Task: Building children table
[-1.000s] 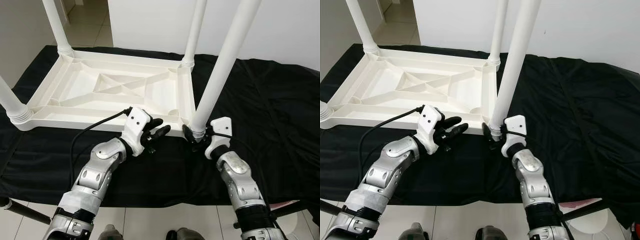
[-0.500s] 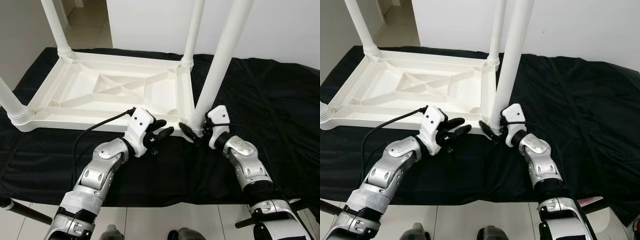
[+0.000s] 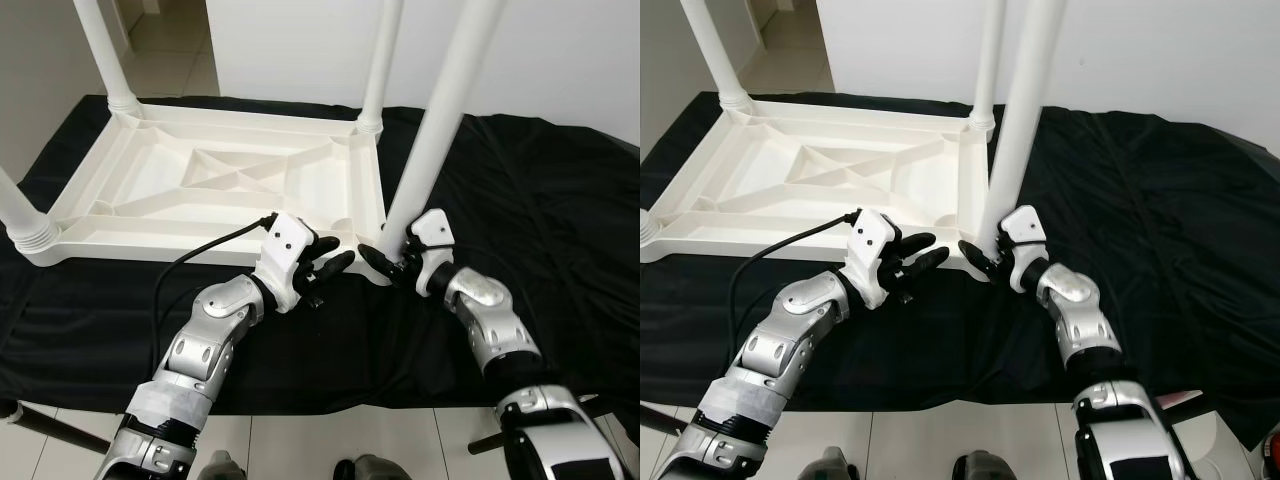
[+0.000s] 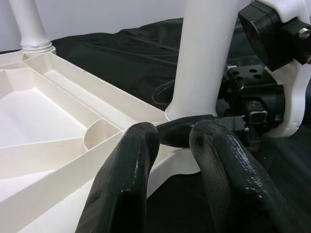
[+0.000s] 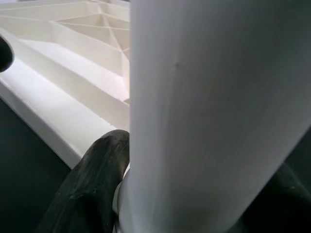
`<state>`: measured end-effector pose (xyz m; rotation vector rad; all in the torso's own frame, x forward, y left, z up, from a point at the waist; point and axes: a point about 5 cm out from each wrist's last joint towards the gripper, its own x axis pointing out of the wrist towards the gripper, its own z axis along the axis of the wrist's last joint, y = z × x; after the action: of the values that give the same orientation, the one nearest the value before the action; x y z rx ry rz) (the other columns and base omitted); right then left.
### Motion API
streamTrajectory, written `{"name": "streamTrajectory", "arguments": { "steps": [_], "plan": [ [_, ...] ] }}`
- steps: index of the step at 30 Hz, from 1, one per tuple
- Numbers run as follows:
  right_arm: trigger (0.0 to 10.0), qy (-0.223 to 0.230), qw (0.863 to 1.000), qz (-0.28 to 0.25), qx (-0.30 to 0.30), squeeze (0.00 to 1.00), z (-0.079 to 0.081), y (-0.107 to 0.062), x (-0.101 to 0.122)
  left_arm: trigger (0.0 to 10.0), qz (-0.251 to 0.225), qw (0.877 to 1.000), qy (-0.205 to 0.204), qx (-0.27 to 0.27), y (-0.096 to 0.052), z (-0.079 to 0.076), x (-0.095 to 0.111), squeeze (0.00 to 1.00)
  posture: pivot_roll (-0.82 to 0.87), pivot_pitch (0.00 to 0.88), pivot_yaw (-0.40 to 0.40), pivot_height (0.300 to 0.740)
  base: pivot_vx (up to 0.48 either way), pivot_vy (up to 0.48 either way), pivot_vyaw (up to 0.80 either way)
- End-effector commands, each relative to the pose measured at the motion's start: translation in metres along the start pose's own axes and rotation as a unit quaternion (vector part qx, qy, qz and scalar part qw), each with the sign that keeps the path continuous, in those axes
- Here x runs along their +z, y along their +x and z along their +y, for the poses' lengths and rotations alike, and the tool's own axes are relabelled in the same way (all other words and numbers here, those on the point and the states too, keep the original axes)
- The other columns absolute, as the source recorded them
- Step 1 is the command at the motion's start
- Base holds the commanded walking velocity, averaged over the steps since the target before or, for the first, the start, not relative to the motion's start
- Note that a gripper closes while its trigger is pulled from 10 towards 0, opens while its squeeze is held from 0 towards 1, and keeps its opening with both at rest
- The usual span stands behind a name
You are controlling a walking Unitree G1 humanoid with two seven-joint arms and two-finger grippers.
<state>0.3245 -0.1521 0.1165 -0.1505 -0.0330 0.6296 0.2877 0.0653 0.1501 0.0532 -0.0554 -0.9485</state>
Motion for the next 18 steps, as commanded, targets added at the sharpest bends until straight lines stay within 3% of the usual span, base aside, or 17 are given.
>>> {"name": "streamTrajectory", "arguments": {
  "steps": [1,6,7,10,13,18],
  "plan": [
    [10.0,0.039,0.998,0.018,-0.039,0.0,0.006,-0.006,-0.013,10.0,0.011,1.0,0.002,0.01,-0.001,-0.002,-0.003,0.0,-0.06,0.0,-0.032,0.74,0.0,0.0,0.0],
    [10.0,0.052,0.992,0.008,-0.112,0.0,0.017,-0.006,-0.011,10.0,0.012,1.0,-0.002,0.009,0.0,-0.004,-0.004,0.0,-0.06,0.0,-0.032,0.74,0.0,0.0,0.0],
    [10.0,0.07,0.986,0.005,-0.151,0.0,0.021,-0.005,-0.009,10.0,0.011,1.0,-0.004,0.009,0.0,-0.004,-0.004,0.0,-0.06,0.0,-0.036,0.74,0.0,0.0,0.0],
    [10.0,0.087,0.98,0.004,-0.178,0.0,0.025,-0.004,-0.008,10.0,0.011,1.0,-0.004,0.008,0.0,-0.005,-0.004,0.0,-0.06,0.0,-0.035,0.74,0.0,0.0,0.0],
    [10.0,0.107,0.963,0.001,-0.248,0.0,0.036,0.002,-0.003,10.0,0.011,1.0,-0.004,0.01,0.0,-0.004,-0.003,0.0,-0.06,0.0,-0.041,0.74,0.0,0.0,0.0],
    [10.0,0.103,0.966,-0.012,-0.236,0.0,0.042,0.005,0.005,10.0,0.009,1.0,-0.002,0.017,-0.001,-0.002,-0.001,0.0,-0.05,0.0,-0.041,0.74,0.0,0.0,0.0]
  ]
}}
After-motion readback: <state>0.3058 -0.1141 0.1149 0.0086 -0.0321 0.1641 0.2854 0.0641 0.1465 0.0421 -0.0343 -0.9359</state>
